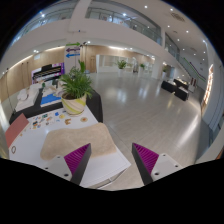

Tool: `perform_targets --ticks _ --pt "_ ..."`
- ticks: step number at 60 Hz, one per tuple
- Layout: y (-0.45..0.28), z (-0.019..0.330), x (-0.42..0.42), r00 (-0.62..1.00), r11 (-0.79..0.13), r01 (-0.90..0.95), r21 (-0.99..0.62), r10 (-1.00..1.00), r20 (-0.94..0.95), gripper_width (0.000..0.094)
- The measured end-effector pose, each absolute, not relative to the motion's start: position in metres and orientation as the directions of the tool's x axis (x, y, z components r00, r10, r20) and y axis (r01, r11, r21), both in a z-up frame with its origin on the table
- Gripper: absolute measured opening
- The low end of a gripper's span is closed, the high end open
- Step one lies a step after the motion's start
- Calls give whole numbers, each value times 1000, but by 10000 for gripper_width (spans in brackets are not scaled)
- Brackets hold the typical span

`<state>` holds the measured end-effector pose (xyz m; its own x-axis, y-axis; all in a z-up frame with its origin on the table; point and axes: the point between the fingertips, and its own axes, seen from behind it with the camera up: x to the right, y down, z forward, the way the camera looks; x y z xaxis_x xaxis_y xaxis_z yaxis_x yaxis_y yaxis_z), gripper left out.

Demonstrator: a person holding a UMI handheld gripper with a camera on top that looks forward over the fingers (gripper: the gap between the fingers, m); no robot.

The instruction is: Fold towel

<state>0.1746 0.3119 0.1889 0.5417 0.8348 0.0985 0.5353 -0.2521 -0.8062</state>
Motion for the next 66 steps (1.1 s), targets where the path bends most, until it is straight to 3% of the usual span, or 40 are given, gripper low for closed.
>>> perform_targets --ticks 16,35,50,66 --pt "241 180 137 391 -172 570 -803 917 82 856" --pt "82 150 87 96 -20 600 -800 994 46 854" --pt "30 88 36 22 42 640 -768 997 72 854" --pt "37 2 -37 57 24 688 -725 995 87 822"
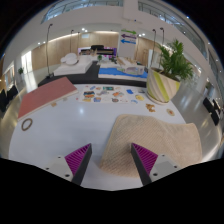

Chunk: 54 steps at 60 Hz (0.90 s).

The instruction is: Fold towel

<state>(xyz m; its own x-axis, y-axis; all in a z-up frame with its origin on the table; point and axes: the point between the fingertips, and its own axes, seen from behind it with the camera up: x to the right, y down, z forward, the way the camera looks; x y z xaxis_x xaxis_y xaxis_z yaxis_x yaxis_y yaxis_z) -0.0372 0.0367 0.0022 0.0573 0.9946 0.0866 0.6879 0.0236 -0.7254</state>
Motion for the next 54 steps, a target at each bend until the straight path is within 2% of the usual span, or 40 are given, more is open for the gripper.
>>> perform_targets --ticks 2,4,7,12,17,23,33,40,46,54 --pt "38 -9 -40 56 26 704 -710 994 92 802" --pt "39 -18 -41 61 25 717 -697 993 98 741" --pt "39 -18 -45 65 14 704 -710 994 84 477" --pt "67 -18 -43 115 58 712 -700 974 197 37" --pt "64 -18 -44 87 70 725 -685 978 192 13" --pt "66 2 -45 93 19 730 -683 988 126 10" --pt "125 93 -48 167 -64 651 -756 984 61 11" --pt "201 131 -39 259 -119 614 -780 964 57 12" --pt "273 127 -24 325 -128 622 -773 940 106 14" --pt "339 79 0 363 -131 659 -740 918 160 26"
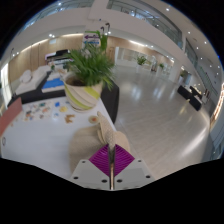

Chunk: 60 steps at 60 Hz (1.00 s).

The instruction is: Fold towel

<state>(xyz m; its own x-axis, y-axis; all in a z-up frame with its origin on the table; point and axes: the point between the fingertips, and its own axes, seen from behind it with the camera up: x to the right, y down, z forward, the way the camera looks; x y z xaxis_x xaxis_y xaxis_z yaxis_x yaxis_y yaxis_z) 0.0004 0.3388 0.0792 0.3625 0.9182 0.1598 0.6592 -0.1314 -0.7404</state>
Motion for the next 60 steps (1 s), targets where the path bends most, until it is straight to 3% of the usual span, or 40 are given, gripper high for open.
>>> perform_targets --ticks 6,8,11,16,19,31,38,46,60 --pt "373 43 19 359 -110 699 -707 908 214 29" --pt "377 33 20 354 -114 707 -698 912 209 75" --pt "379 30 23 350 -127 706 -697 918 187 374" --pt "381 52 39 358 -139 685 -715 919 164 873" --pt "380 78 55 357 -136 674 -727 920 160 828" --pt "338 185 151 282 -87 682 -726 948 151 849" --pt "318 228 213 269 -88 692 -716 953 143 852" --pt "300 248 255 266 -115 689 -715 959 102 852" --pt "296 248 271 268 -127 677 -725 960 82 853"
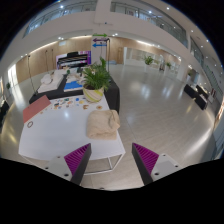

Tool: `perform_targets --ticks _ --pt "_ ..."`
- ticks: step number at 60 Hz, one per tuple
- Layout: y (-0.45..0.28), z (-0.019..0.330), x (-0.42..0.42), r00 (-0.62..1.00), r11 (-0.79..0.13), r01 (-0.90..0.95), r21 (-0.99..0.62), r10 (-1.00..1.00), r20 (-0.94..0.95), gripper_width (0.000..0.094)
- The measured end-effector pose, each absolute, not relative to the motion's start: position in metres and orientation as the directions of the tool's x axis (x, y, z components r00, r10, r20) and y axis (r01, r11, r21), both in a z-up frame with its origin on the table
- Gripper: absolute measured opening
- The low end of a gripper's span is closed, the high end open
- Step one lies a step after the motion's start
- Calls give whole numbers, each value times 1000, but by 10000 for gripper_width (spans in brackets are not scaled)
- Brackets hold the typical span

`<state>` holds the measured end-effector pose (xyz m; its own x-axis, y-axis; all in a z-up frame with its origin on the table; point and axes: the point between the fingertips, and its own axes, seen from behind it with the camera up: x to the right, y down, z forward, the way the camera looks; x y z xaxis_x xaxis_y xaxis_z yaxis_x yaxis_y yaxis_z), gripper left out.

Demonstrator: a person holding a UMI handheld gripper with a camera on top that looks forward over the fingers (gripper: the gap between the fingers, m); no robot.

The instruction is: Fold towel

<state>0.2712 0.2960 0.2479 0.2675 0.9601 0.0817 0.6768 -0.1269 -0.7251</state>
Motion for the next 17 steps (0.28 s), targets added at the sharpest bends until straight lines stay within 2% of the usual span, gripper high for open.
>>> perform_targets --ticks 17 --pt "279 242 265 203 -86 684 -724 976 75 850"
